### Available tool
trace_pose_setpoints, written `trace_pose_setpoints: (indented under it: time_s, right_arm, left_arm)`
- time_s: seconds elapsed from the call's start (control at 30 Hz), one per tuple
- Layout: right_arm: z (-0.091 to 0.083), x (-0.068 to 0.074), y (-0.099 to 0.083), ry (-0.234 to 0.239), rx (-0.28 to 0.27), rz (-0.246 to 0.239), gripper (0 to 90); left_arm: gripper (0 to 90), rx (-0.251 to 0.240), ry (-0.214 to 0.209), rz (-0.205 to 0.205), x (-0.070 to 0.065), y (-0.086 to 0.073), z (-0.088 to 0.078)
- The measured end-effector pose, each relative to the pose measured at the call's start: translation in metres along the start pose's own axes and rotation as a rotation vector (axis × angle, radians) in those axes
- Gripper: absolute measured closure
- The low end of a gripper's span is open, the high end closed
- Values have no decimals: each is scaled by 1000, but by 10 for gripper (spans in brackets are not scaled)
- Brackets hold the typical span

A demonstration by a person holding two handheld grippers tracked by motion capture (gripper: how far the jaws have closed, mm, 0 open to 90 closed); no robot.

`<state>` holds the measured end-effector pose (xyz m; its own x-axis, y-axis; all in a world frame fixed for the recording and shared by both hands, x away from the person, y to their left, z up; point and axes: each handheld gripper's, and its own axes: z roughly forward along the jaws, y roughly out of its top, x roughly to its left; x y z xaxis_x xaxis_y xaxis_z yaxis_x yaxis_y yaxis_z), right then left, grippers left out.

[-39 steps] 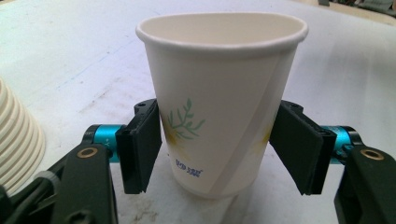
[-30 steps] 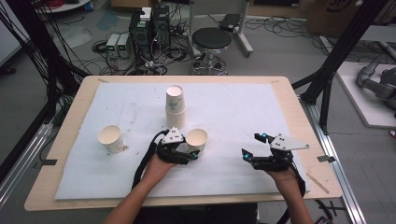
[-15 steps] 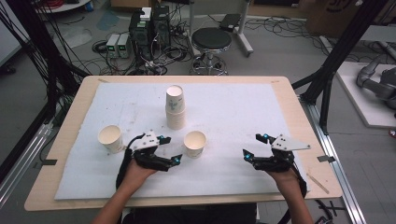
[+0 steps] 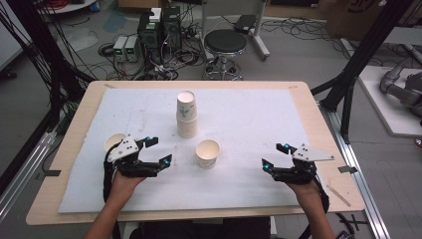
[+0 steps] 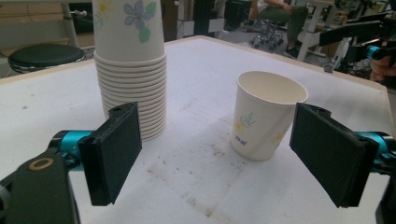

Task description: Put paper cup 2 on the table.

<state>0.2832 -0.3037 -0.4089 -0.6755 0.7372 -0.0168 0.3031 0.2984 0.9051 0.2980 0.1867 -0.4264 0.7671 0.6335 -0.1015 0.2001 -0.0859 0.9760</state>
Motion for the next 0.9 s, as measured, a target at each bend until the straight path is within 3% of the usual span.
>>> trace_pose_setpoints:
  time_s: [0.4,0.9]
  right_arm:
    - [-4,7,1,-17,0,-17,217]
    - [-5,6,1,-27,-3,-21,217]
  left_arm:
    - [173,-16,20,-1,-2,-1,-8]
    - [177,-4,22,7,-3,-3,-4]
